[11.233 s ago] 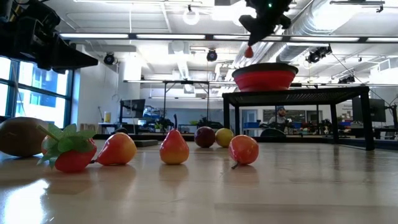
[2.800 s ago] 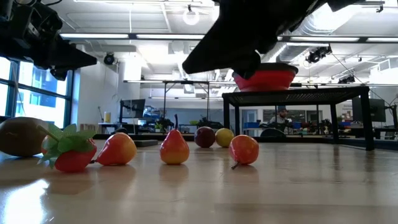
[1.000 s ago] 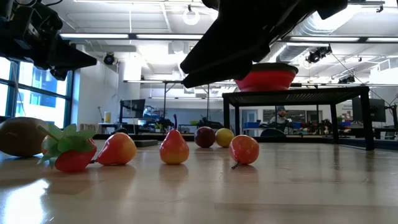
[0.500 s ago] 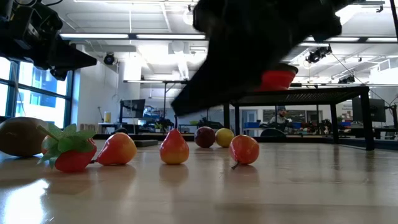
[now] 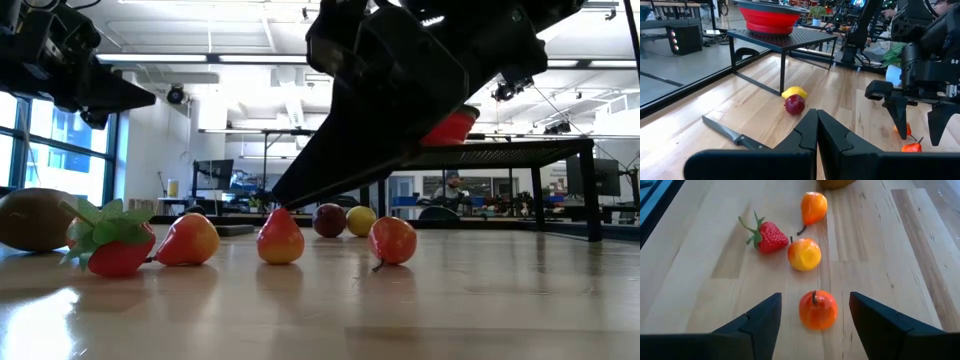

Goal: Pick & Place Fruit
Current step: Put the orange pear into the red strainer bowl on the shelf

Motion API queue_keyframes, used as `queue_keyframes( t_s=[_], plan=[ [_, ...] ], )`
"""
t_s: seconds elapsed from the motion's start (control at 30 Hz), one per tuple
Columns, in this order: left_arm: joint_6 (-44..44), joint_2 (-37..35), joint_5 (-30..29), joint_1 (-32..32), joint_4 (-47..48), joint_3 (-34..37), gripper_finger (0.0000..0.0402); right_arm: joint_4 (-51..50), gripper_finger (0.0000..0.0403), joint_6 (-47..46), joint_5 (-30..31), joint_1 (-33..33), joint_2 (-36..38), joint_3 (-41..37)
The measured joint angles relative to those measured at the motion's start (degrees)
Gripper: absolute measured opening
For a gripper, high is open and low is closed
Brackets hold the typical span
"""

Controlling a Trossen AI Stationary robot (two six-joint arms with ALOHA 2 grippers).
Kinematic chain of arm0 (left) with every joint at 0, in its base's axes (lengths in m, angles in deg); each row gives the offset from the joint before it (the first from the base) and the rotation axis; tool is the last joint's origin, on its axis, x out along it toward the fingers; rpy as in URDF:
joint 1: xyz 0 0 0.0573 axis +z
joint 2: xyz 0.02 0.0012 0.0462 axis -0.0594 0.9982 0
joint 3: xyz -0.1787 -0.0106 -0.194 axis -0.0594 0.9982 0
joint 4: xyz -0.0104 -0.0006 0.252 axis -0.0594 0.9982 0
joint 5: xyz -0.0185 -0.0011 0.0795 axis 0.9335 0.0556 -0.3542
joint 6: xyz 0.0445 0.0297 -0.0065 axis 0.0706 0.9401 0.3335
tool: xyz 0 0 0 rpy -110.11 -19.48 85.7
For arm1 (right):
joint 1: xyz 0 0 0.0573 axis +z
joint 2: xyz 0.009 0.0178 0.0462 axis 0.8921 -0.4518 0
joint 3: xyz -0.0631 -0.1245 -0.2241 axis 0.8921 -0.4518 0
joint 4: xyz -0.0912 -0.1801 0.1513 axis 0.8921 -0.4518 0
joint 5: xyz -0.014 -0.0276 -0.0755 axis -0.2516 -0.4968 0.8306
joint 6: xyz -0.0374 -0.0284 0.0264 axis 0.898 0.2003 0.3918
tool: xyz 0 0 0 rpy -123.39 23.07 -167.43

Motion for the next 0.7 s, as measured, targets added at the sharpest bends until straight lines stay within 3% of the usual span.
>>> queue_keyframes(
  t_s=[0.2,0.7],
  plan=[
    [0.01,0.0,-0.02,0.02,0.0,0.0,0.0,0.47,0.0193,0.0,-0.24,0.0,0.0,0.0],
    [-0.01,0.0,-0.04,0.0,0.0,0.0,0.0,1.79,0.0165,-0.17,0.05,0.0,0.02,0.11]
  ],
)
